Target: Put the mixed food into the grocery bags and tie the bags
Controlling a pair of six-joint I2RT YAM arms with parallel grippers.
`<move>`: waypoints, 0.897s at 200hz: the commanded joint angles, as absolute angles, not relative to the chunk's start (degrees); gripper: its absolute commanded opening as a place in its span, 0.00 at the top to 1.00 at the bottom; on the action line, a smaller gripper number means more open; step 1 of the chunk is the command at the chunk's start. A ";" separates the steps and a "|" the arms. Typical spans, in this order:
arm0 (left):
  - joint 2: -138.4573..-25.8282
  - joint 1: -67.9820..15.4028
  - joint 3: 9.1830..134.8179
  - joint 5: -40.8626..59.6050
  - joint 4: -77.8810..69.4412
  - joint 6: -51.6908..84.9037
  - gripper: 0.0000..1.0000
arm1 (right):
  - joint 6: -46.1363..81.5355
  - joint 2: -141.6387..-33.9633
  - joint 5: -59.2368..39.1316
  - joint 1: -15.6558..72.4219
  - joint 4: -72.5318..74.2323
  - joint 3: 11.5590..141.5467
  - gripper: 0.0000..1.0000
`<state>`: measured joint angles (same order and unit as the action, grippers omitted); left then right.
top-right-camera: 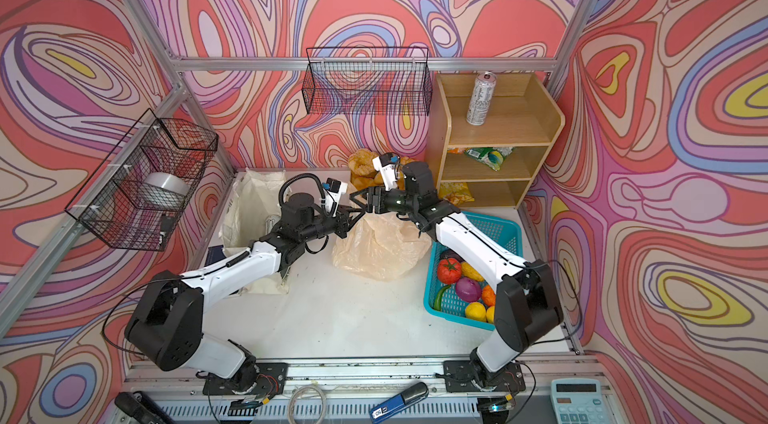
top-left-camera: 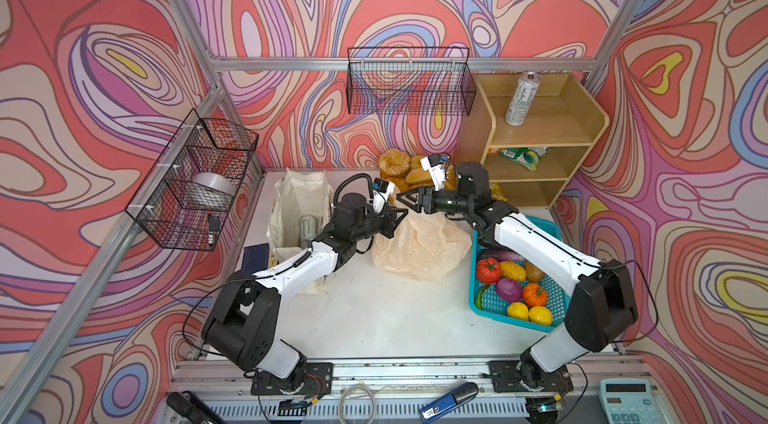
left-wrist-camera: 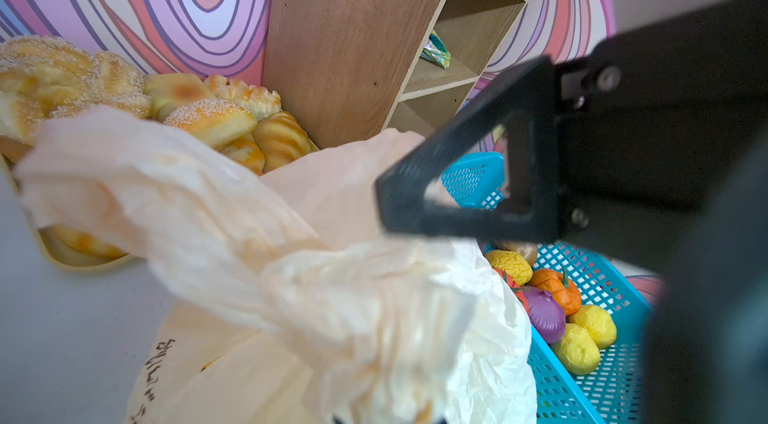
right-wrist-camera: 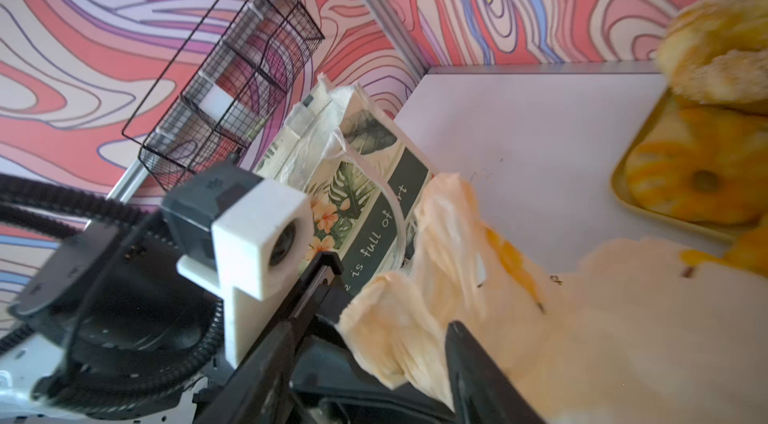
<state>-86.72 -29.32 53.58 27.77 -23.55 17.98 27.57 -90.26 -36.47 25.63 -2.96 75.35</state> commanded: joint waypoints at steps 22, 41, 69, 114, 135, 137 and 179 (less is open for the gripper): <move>-83.19 -30.87 50.31 24.06 -29.77 11.51 0.96 | 24.64 -88.80 -38.15 20.50 -11.98 81.96 0.34; -81.62 -32.35 50.16 22.99 -28.05 6.72 1.00 | 22.68 -92.39 -42.46 20.48 -16.70 86.78 0.29; -80.34 -34.06 51.06 22.81 -25.16 2.04 1.00 | 22.51 -96.85 -49.32 20.48 -18.98 91.66 0.26; -79.71 -35.50 51.14 23.31 -25.24 -1.15 1.00 | 23.71 -99.95 -53.49 20.61 -18.37 93.42 0.23; -79.88 -35.60 51.84 23.66 -24.25 -1.38 1.00 | 23.91 -100.88 -55.17 21.11 -18.17 93.58 0.22; -79.89 -35.60 51.85 23.67 -24.21 -1.40 1.00 | 23.91 -100.94 -55.34 21.16 -18.19 93.53 0.23; -80.13 -35.77 52.21 23.74 -23.73 -1.31 1.00 | 23.38 -102.55 -56.04 22.70 -18.12 93.78 0.22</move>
